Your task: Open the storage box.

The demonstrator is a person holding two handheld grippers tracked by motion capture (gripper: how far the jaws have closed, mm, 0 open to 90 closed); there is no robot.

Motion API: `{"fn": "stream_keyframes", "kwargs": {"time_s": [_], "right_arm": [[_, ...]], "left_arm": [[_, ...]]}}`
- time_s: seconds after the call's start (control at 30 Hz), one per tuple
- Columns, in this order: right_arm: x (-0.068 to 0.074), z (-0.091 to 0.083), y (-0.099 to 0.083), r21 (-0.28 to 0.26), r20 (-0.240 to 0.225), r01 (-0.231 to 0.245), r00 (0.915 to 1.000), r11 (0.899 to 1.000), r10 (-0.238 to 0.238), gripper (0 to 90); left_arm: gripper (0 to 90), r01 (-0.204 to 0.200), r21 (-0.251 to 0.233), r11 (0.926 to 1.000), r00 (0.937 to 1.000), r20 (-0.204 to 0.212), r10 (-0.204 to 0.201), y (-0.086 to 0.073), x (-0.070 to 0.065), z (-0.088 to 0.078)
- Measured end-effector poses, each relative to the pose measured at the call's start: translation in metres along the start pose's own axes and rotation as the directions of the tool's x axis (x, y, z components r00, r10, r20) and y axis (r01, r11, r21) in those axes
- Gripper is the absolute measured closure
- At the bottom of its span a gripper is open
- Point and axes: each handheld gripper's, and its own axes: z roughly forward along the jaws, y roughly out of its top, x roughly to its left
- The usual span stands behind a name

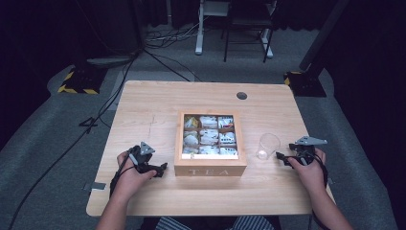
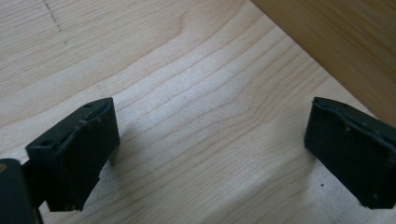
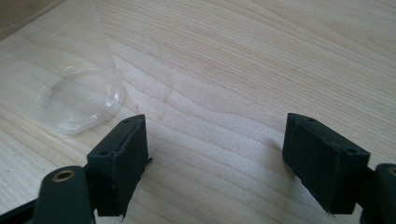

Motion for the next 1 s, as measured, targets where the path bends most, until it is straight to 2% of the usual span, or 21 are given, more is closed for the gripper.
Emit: {"fn": "stream_keyframes", "kwargs": {"time_s": [0.1,0.13,0.27,0.5,0.63,0.8,0.9,0.93,0.97,1.0], "right_arm": [[0.000,0.000,0.000,0.000,0.000,0.000,1.0000,1.000,0.000,22.8],[0.000,0.000,0.000,0.000,0.000,0.000,1.0000,1.000,0.000,22.8],[0.000,0.000,0.000,0.000,0.000,-0.001,1.0000,1.000,0.001,22.8],[0.000,0.000,0.000,0.000,0.000,-0.001,1.0000,1.000,0.001,22.8],[0.000,0.000,0.000,-0.001,0.000,-0.001,1.0000,1.000,0.001,22.9],[0.000,0.000,0.000,-0.001,0.001,0.000,1.0000,1.000,0.000,22.9],[0.000,0.000,0.000,-0.001,0.001,0.000,1.0000,1.000,0.000,22.9],[0.000,0.000,0.000,-0.001,0.001,0.000,1.0000,1.000,0.000,22.9],[0.000,0.000,0.000,-0.001,0.001,0.000,1.0000,1.000,0.000,22.8],[0.000,0.000,0.000,-0.001,0.001,0.000,1.0000,1.000,0.000,22.9]], "left_arm": [[20.9,0.010,0.019,0.9998,0.9999,-0.008,-0.010,0.003,0.001,-0.005],[22.3,0.011,0.027,0.9996,0.9999,-0.009,-0.011,0.004,0.002,-0.007],[25.3,0.035,-0.020,0.9992,0.9994,-0.003,-0.035,0.011,0.004,-0.016],[27.5,0.022,-0.056,0.9982,0.9997,0.007,-0.022,0.027,0.000,-0.032],[27.8,0.026,-0.090,0.9956,0.9989,0.042,-0.022,0.038,-0.010,-0.044],[28.0,0.002,-0.138,0.9905,0.9961,0.088,0.011,0.049,-0.023,-0.056],[28.0,-0.014,-0.153,0.9882,0.9916,0.125,0.033,0.054,-0.032,-0.061],[28.0,-0.014,-0.153,0.9882,0.9916,0.125,0.033,0.054,-0.032,-0.061],[28.0,-0.023,-0.160,0.9868,0.9882,0.146,0.047,0.056,-0.039,-0.062],[28.0,-0.023,-0.160,0.9868,0.9882,0.146,0.047,0.056,-0.039,-0.062]]}}
